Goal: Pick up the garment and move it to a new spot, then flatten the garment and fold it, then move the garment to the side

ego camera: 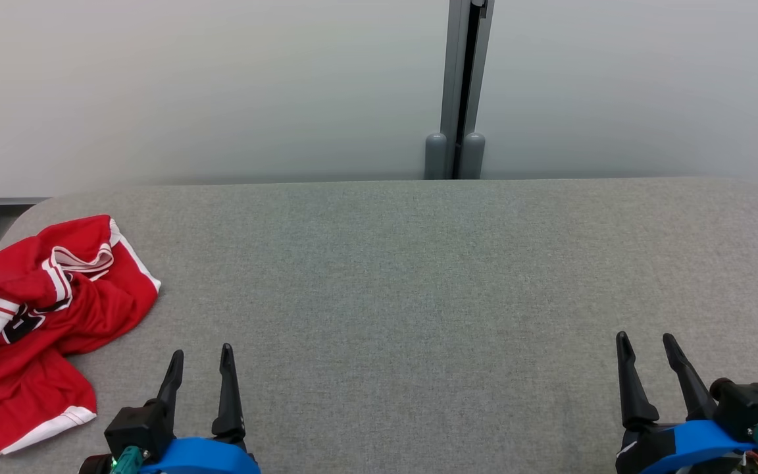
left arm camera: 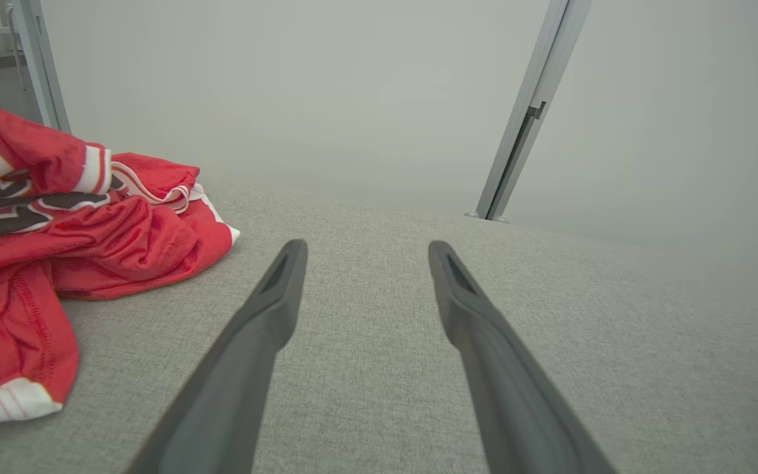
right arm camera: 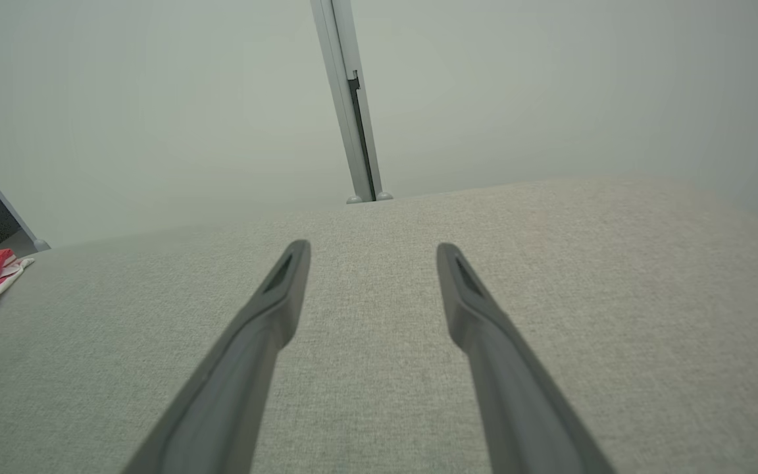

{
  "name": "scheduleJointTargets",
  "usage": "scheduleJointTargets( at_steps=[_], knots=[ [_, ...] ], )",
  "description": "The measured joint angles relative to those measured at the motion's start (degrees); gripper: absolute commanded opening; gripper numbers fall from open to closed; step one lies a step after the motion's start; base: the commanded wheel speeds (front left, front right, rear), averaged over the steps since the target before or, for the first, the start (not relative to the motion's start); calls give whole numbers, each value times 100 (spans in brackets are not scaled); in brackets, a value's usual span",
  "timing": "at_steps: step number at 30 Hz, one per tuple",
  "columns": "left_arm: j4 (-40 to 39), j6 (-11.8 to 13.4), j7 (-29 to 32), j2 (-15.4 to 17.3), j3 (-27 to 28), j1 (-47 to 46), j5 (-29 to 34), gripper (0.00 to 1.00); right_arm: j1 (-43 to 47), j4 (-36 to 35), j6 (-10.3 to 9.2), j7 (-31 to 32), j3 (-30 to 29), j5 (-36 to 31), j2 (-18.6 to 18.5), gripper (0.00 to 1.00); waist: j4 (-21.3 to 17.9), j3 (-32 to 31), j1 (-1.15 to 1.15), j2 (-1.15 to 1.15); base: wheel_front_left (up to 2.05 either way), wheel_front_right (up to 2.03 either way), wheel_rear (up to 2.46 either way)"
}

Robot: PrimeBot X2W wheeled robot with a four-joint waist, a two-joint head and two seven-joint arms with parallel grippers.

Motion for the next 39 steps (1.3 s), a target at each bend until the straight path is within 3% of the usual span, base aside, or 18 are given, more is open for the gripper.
scheduleJointTargets(
  at_steps=[23,39],
  knots=[
    [275,101,-240,0,-131,-1,808,100,27,102,1,-230,2,-917,-7,100,24,-35,0,0,0,0,0],
    [277,115,-243,-7,-160,-2,746,100,52,132,2,-250,-47,-896,-10,100,104,-58,0,0,0,0,0]
  ],
)
